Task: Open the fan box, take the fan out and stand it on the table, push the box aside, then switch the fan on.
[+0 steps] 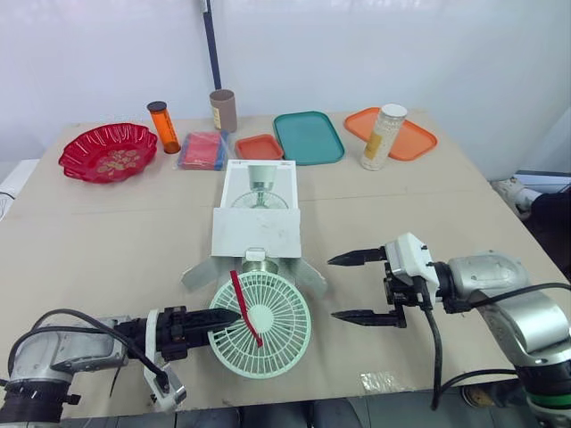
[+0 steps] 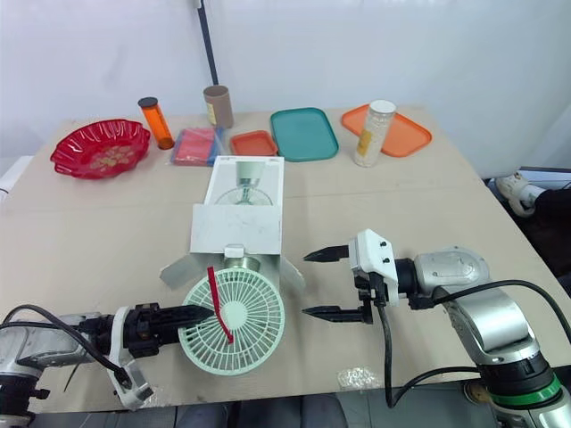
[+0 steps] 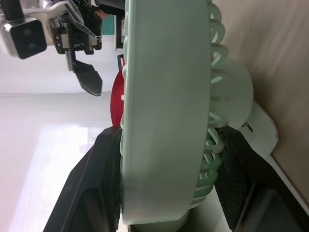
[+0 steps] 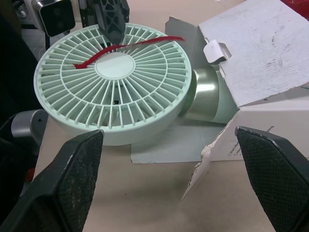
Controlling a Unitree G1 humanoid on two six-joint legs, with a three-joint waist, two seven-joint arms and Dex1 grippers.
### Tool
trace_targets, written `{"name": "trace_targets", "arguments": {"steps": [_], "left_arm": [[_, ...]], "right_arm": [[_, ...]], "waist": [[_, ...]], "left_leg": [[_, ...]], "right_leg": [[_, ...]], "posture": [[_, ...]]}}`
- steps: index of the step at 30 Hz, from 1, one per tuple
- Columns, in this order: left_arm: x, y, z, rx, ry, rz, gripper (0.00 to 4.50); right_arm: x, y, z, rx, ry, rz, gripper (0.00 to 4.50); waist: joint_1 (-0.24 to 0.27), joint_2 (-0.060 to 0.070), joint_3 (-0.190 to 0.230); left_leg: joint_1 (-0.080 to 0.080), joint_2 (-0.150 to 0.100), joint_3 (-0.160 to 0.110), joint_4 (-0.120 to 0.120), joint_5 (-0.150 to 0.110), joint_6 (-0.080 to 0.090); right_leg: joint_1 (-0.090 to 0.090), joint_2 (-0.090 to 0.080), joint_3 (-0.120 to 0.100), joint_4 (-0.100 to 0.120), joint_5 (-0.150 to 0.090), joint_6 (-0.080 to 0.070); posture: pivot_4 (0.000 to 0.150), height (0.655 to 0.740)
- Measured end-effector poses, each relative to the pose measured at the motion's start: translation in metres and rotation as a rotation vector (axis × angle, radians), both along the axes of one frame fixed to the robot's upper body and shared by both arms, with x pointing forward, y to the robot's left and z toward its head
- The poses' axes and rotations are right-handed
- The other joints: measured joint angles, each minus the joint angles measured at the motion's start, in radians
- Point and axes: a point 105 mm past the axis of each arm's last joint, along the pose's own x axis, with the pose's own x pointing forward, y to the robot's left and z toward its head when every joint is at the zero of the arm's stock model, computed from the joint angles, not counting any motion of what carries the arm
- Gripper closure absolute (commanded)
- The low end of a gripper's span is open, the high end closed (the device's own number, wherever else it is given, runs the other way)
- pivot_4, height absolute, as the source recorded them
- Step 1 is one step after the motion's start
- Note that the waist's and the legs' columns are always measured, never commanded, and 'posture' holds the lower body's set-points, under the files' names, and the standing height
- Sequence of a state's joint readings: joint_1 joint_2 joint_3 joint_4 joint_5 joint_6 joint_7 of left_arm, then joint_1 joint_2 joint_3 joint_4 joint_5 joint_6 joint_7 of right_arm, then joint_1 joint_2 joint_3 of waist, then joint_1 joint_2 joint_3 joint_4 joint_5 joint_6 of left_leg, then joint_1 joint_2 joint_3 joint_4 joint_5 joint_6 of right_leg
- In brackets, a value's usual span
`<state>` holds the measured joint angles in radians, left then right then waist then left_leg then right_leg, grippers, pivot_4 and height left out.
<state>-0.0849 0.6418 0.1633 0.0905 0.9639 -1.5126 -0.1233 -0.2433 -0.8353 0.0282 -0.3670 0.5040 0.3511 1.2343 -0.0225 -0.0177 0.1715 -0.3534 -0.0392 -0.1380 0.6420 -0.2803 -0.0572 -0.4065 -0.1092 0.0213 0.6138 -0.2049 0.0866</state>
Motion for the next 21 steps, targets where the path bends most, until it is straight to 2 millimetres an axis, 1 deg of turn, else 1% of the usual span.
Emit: {"name": "trace_targets", "arguments": {"steps": [7,9,13,16,19,21], "left_arm": [[-0.007,0.004,-0.005,-0.037,0.03,0.018,2.25],[-0.014,0.007,-0.005,-0.045,0.05,0.019,2.25],[-0.036,0.017,0.001,-0.086,0.123,0.036,2.25],[-0.048,0.018,0.008,-0.119,0.186,0.059,2.25],[-0.05,0.015,0.014,-0.153,0.222,0.085,2.25],[-0.052,0.017,0.017,-0.188,0.278,0.131,2.25]], "right_arm": [[0.0,0.001,-0.001,-0.007,-0.003,0.001,0.0],[0.0,0.001,-0.001,-0.008,-0.003,0.005,0.0],[0.001,0.002,0.0,-0.007,-0.011,0.008,0.0],[0.002,0.002,0.0,-0.004,-0.018,0.008,0.0],[0.003,0.003,0.001,0.0,-0.024,0.012,0.0],[0.003,0.004,0.001,0.001,-0.023,0.019,0.0]], "waist": [[0.0,0.0,0.0],[-0.001,0.0,-0.001],[-0.002,0.0,-0.001],[-0.001,0.0,-0.001],[-0.001,0.002,-0.002],[-0.001,0.001,-0.003]], "left_leg": [[0.0,0.0,0.0,0.0,0.0,0.0],[0.0,0.0,0.0,0.0,0.0,0.0],[0.001,0.0,0.001,0.0,-0.001,0.001],[0.001,0.0,0.001,0.0,-0.001,0.001],[0.001,0.0,0.001,0.0,0.0,0.001],[0.001,0.001,0.001,0.0,-0.001,0.001]], "right_leg": [[0.0,0.0,0.0,0.0,0.0,0.0],[0.0,0.0,0.0,0.0,0.0,0.0],[0.0,0.0,0.0,0.001,0.0,0.0],[0.0,0.0,0.0,0.001,-0.001,0.001],[0.001,0.0,0.0,0.001,-0.001,0.002],[0.0,0.0,0.0,0.001,-0.001,0.002]], "posture": [[0.15,0.7384],[0.15,0.7384],[0.15,0.7384],[0.15,0.7384],[0.15,0.7384],[0.15,0.7384]]}}
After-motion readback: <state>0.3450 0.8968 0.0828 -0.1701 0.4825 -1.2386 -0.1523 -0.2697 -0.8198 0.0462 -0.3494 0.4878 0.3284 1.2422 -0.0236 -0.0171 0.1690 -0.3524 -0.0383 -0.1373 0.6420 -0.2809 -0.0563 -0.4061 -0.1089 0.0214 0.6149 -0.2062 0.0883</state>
